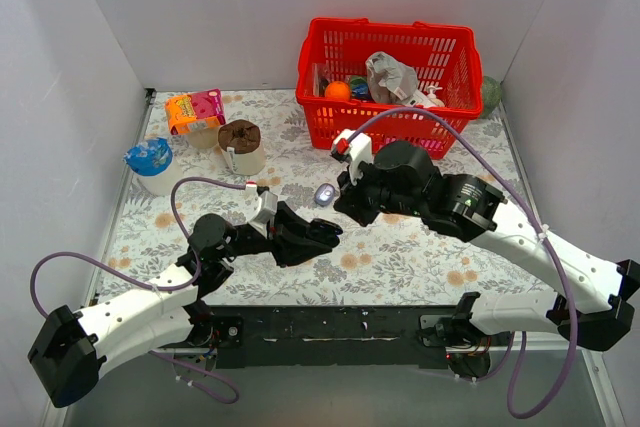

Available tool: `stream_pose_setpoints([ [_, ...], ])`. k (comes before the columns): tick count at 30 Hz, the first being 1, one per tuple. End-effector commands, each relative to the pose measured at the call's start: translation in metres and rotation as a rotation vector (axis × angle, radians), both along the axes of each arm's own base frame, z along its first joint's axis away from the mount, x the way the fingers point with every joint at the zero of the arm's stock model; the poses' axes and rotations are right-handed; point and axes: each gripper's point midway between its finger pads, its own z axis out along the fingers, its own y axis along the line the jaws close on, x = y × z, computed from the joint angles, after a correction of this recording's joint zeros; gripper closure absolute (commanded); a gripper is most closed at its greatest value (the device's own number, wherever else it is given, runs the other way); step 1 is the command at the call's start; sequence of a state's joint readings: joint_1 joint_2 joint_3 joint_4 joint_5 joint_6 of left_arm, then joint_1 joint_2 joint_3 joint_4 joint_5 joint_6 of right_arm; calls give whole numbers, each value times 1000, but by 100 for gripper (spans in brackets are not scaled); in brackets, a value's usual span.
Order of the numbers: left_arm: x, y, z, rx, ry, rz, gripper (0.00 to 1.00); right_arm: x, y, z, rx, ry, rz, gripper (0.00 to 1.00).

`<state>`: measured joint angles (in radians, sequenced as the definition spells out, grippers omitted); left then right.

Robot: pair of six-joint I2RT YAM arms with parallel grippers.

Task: Insert the wireless bluetooth earbuds into the charging case
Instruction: Close the charging case.

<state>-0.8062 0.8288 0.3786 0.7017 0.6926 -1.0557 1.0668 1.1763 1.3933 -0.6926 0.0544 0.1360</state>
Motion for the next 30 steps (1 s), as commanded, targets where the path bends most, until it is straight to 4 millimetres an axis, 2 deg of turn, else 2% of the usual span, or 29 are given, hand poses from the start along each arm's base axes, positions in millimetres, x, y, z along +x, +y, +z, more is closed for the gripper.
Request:
stream_pose_setpoints([
  [1,-1,1,23,-34,-54,-3,100,-13,14,34,136,-15,87,91],
  [6,2,0,25,-38,-56,10,100,-40,24,32,162,46,244,88],
  [15,6,0,26,-46,-48,32,100,-51,17,25,161,74,272,87],
  [17,6,0,26,-42,-41,34,100,-45,12,26,165,61,220,87],
  [19,13,0,25,-36,-18,65,100,-19,-3,20,152,17,35,85],
  [20,18,-1,19,-2,21,91,100,-10,-18,27,178,-26,-56,84],
  [21,38,1,17,8,71,195,100,13,-34,34,203,-93,-204,82],
  [22,50,2,8,32,133,259,100,18,-43,28,210,-108,-261,78],
  [23,66,6,-13,89,244,354,100,19,-54,11,214,-107,-304,75],
  [24,85,15,-27,83,394,484,100,21,-54,2,225,-110,-322,74],
  [25,91,16,-45,121,467,521,100,19,-54,-9,210,-97,-317,73],
  [26,90,18,-65,173,532,535,100,15,-50,-36,160,-52,-296,72],
  [30,83,14,-127,265,774,516,100,6,-50,-93,28,61,-292,74],
])
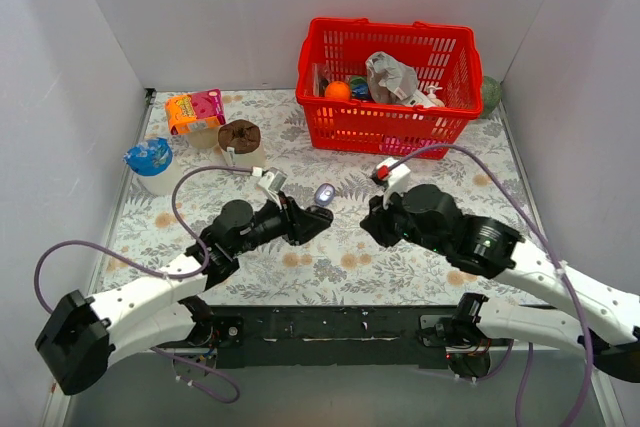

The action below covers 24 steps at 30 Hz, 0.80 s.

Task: Insert the wireless bluetooth earbuds into the charging case
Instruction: Close the charging case, then place the charging case at the center of the board.

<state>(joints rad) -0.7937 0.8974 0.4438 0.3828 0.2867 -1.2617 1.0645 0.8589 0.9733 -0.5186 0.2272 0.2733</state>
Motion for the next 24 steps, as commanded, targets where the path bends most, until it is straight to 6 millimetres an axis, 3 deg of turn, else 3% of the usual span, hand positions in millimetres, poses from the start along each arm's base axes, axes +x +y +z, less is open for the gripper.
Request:
stream_pose_setpoints([
  [1,8,7,-82,94,361,113,100,7,5,-47,-59,87,-72,74],
  [2,12,5,-96,122,396,120,100,6,6,-49,-45,88,-69,74],
  [3,15,2,-98,127,402,122,100,4,4,-58,-49,96,-72,74],
  [6,28,1,-121,192,436,152,100,4,4,-53,-5,83,-73,73],
  [7,32,0,-124,206,436,162,95,3,3,-55,-6,87,-75,73],
  [12,57,15,-165,287,508,243,95,2,-1,-56,-4,95,-92,71],
  [17,73,25,-186,329,548,293,94,-2,-3,-58,11,102,-83,70],
  [20,78,32,-200,368,575,314,79,-4,-2,-61,7,112,-73,70],
  [21,80,32,-199,372,575,312,64,-4,-4,-63,-1,116,-75,70],
  [24,82,38,-197,401,558,329,47,-4,-6,-64,-8,118,-82,69],
])
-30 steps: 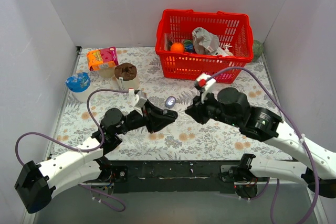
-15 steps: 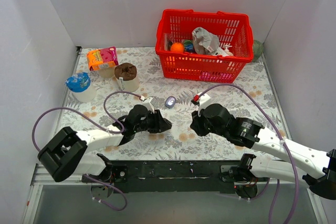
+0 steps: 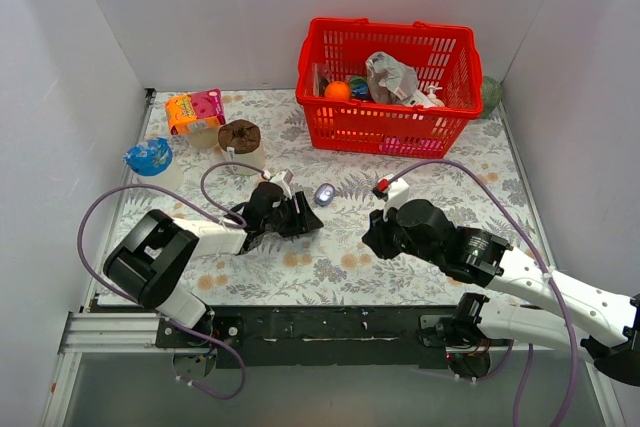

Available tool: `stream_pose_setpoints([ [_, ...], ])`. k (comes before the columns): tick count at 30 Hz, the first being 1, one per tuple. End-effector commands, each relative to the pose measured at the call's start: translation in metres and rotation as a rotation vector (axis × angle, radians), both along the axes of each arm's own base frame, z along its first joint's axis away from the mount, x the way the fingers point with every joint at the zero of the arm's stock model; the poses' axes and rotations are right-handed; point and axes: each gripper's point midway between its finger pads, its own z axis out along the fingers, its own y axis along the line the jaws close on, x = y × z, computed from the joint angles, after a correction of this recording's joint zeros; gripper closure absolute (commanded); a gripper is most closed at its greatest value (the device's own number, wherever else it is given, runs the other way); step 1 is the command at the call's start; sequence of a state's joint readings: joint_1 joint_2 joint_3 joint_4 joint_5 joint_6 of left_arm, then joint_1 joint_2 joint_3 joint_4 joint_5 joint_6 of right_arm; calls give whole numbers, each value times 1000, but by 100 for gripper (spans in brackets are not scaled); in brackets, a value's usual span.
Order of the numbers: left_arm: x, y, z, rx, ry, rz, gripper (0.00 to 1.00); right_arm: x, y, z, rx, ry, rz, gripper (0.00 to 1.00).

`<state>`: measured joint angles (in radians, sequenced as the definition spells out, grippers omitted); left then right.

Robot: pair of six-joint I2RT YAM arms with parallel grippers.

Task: Insert the wireless bluetooth earbuds into the charging case
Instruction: Place the charging case at the center of the board, then reset both arms

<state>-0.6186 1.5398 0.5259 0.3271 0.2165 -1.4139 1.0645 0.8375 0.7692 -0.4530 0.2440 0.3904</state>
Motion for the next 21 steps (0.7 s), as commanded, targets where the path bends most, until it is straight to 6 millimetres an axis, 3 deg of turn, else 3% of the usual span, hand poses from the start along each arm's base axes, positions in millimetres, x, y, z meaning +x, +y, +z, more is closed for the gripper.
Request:
stream_pose_setpoints([
  [1,8,19,-4,104,-29,27,39,1,1,5,27,-10,-12,69],
  [4,6,38,1,157,-14,38,29,3,-3,7,20,-15,-29,69],
  [5,11,49,4,180,-25,53,11,3,-4,8,18,-19,-32,69],
  [6,13,56,16,182,-51,72,9,4,-5,8,13,-19,-35,69],
  [8,14,78,19,248,-31,138,2,6,-6,11,16,-29,-45,68],
  [9,15,84,33,247,-58,169,2,6,-7,11,16,-32,-50,68],
  [11,14,102,42,297,-39,260,2,9,-10,10,13,-44,-70,68],
  [16,15,129,82,219,-72,514,2,16,-14,9,28,-68,-118,61],
  [20,11,129,105,124,-101,560,2,24,-21,9,42,-87,-196,56],
  [21,12,127,113,107,-113,557,2,26,-22,10,64,-75,-227,38],
])
